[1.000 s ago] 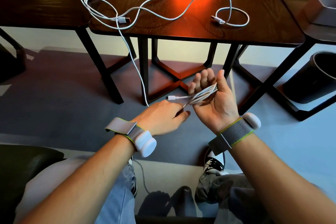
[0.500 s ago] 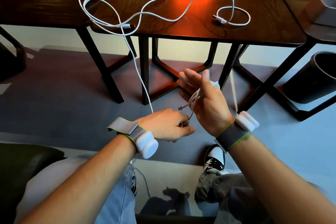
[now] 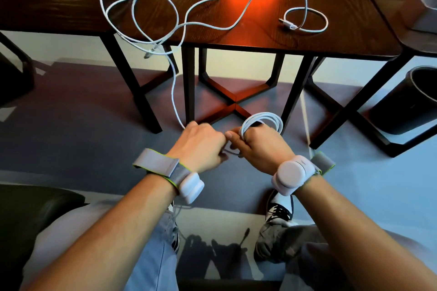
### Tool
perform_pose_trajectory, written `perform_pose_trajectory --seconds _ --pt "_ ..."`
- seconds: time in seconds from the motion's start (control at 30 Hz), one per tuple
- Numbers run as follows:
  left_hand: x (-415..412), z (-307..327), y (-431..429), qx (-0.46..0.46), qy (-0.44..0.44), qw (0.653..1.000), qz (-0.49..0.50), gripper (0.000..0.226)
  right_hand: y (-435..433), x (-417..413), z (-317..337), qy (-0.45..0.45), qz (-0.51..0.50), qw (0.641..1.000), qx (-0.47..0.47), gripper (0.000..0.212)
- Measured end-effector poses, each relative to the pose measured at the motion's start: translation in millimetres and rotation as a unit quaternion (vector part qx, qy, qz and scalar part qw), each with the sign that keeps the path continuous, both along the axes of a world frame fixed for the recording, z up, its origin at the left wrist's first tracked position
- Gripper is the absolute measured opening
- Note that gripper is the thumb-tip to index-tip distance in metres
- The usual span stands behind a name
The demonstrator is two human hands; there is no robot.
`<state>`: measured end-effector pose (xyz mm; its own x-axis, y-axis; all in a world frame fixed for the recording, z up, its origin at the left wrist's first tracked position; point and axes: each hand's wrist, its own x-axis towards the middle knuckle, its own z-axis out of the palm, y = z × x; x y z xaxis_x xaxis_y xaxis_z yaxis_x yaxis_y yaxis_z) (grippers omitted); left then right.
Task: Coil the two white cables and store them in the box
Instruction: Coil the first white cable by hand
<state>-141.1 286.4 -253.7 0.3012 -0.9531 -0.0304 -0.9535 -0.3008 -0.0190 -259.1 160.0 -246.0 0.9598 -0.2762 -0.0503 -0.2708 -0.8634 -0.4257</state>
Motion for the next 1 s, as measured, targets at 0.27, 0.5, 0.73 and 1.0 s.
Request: perform_pose_trajectory --seconds 0.27,0.5,0.73,1.0 --pt "3 5 2 0.006 0.203 0.978 0.056 0.018 3 -1 0 0.019 -0.01 0.997 0.073 0.064" --pt "4 15 -3 -0.143 0.308 0.934 0.114 0.019 4 3 0 0.001 -0.062 0.974 0.218 0.075" --pt "-8 35 -4 -0.247 0.61 0.752 0.032 0.038 9 1 20 0.007 -0.008 0.747 0.665 0.063" --pt "-5 40 -3 -0.252 0.647 0.719 0.002 0.034 -1 -6 29 -0.024 0.095 0.572 0.814 0.02"
